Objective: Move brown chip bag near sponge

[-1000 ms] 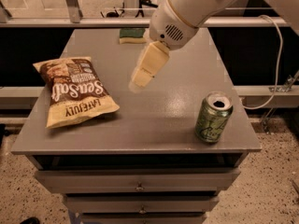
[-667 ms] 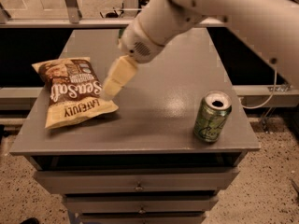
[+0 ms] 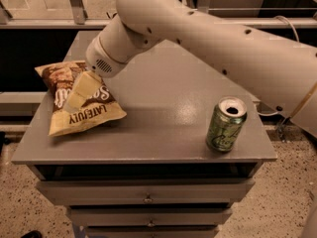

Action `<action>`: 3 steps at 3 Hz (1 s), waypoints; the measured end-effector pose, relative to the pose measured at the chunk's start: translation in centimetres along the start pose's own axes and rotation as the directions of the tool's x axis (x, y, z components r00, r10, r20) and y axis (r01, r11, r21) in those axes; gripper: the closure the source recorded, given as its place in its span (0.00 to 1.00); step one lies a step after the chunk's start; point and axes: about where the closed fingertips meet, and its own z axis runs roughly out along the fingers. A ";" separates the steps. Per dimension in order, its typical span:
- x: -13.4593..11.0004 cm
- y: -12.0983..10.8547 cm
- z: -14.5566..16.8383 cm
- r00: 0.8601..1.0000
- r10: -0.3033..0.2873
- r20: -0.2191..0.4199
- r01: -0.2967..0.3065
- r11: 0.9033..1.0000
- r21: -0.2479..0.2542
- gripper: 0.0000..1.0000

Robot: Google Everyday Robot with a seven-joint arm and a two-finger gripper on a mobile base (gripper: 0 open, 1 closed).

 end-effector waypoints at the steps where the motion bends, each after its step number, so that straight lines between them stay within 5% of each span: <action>1: 0.1 0.5 2.3 0.999 0.031 0.013 -0.031 0.999 -0.007 0.00; 3: 1.1 0.8 4.4 0.994 0.102 0.024 -0.102 0.995 -0.002 0.56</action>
Offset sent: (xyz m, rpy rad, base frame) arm -0.0010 0.0335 -0.0456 0.0394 0.0811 -0.0622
